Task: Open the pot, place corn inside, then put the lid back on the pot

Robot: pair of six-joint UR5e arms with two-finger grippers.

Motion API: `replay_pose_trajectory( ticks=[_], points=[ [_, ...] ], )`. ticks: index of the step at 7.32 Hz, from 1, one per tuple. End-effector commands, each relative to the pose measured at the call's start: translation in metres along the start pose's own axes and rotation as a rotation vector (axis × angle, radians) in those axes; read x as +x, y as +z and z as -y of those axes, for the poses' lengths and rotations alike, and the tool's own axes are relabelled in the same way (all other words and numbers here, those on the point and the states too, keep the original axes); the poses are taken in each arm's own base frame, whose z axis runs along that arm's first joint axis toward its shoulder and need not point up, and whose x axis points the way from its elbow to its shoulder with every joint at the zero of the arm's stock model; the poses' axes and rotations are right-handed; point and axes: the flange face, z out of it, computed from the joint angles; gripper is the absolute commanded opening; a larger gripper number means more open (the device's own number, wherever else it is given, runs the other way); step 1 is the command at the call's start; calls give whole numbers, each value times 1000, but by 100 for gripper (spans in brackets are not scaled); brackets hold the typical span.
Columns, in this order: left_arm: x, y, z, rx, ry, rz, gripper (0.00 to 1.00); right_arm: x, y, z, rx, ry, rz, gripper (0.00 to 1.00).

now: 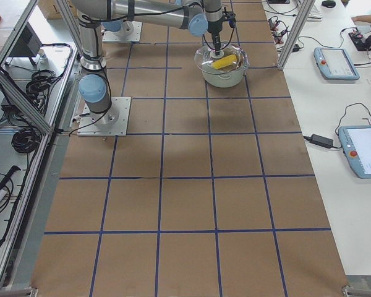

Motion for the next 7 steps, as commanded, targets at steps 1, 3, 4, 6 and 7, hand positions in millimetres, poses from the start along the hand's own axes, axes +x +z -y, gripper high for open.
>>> replay_pose_trajectory(
  ticks=[1,3,4,6,7],
  points=[
    [-10,7,-10,9,-20,-2,100,-14,14,7,23,10,4,35],
    [-20,11,-10,0,-39,0,100,-17,18,17,23,19,4,36],
    [-21,11,-10,1,-48,-1,100,-18,14,20,30,19,7,36],
    [-22,13,-11,0,-80,2,100,-34,16,31,35,34,12,37],
    [-22,13,-11,2,-88,2,100,-51,24,33,30,11,1,37]
  ],
)
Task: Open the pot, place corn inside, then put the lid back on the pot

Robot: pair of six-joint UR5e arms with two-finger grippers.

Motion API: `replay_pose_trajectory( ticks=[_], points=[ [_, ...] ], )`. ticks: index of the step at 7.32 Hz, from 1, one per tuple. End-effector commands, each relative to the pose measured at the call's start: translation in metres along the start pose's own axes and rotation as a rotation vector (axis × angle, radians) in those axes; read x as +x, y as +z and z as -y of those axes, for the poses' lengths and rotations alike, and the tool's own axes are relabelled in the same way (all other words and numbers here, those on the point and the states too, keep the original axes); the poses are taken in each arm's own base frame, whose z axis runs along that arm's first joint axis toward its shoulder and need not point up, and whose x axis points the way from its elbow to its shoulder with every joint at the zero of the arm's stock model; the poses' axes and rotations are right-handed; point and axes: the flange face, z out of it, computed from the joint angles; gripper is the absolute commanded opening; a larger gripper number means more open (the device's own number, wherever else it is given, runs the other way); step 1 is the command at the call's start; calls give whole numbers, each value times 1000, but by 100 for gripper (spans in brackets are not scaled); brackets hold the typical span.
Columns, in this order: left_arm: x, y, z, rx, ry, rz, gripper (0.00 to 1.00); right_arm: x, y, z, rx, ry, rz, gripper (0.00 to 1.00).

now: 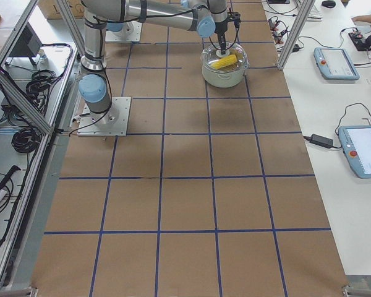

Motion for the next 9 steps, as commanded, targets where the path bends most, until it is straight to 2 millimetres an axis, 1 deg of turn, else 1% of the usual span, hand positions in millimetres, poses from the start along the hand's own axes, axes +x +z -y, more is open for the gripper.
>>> replay_pose_trajectory(
  ticks=[1,4,9],
  points=[
    [-1,0,0,2,-15,1,100,-22,10,3,-4,-9,-11,37],
    [0,2,0,-1,-14,-1,100,-19,15,1,-14,-18,-31,37],
    [0,3,0,-4,-16,-3,100,-21,5,10,12,-17,-21,37]
  ],
)
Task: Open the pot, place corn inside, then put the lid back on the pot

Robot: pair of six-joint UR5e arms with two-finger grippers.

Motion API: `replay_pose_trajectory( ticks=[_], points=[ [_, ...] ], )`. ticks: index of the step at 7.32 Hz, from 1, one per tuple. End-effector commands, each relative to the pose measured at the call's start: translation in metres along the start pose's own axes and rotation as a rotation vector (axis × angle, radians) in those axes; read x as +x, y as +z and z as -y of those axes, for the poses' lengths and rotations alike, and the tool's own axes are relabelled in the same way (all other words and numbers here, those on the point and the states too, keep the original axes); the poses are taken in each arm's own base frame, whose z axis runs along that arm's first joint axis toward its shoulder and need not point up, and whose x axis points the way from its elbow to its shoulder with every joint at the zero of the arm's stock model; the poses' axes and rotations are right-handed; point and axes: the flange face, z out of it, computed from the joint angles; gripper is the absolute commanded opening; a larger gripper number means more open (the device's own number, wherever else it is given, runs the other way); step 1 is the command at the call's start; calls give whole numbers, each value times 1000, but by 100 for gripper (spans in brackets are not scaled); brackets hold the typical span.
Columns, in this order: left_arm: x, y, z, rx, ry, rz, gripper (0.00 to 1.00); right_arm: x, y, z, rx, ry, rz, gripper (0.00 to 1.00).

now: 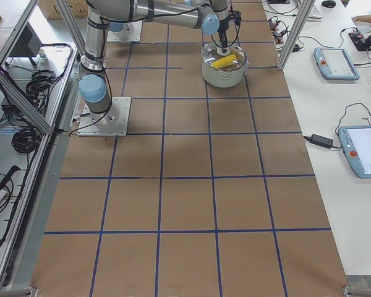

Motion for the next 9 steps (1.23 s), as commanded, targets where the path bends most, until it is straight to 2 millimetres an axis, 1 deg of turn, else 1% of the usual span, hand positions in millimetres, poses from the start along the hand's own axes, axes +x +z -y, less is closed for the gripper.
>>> replay_pose_trajectory(
  ticks=[1,2,3,4,6,7,8,9],
  points=[
    [0,0,0,0,-1,-1,100,1,-1,1,3,2,-1,37],
    [0,0,0,0,-1,-1,100,1,1,0,-2,0,-2,37],
    [0,0,0,0,-1,-1,100,1,3,1,1,-2,-1,48],
    [0,0,0,0,-1,-1,100,0,10,2,-6,-2,-5,51],
    [0,0,0,0,-1,-1,100,3,9,4,-4,1,-2,52],
    [1,0,0,0,-1,-1,100,2,9,4,-4,1,1,79],
    [1,0,0,0,-1,-1,100,3,9,5,-2,3,6,92],
    [1,0,0,0,-1,-1,100,4,4,8,5,6,13,99]
  ],
)
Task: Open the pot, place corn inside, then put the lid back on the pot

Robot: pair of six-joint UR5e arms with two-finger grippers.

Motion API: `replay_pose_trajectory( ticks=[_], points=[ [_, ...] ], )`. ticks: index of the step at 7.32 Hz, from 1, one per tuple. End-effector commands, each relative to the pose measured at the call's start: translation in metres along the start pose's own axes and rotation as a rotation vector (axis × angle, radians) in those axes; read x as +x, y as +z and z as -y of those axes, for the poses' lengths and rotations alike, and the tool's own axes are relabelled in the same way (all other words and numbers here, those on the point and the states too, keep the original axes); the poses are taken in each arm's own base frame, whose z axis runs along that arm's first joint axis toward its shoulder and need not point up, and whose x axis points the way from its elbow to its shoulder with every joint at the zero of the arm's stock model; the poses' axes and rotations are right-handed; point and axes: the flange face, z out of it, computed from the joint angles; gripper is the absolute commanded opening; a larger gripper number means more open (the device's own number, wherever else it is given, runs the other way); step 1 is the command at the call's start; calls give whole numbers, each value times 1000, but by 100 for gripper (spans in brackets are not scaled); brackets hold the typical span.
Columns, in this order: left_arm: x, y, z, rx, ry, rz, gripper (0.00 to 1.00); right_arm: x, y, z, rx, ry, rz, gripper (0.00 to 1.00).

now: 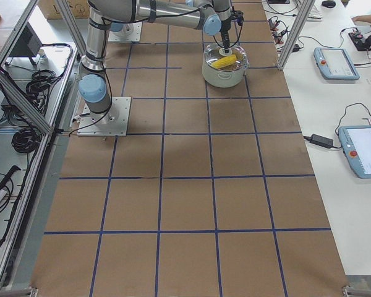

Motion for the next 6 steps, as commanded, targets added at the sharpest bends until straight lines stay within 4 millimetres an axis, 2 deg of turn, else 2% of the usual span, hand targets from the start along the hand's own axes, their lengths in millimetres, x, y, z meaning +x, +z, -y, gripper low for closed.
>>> replay_pose_trajectory(
  ticks=[1,2,3,4,5,6],
  points=[
    [-1,0,0,0,-2,0,100,0,-14,11,17,4,8,100],
    [0,0,0,0,0,0,100,4,-24,16,-11,8,1,100],
    [0,0,0,0,0,0,100,18,-35,25,-33,9,-8,100],
    [0,0,0,0,0,0,100,41,-46,29,-45,-16,-17,100],
    [0,1,1,-1,1,0,100,70,-67,28,-63,-15,-25,100],
    [0,1,1,-2,1,0,100,104,-74,27,-118,5,-14,100]
  ],
)
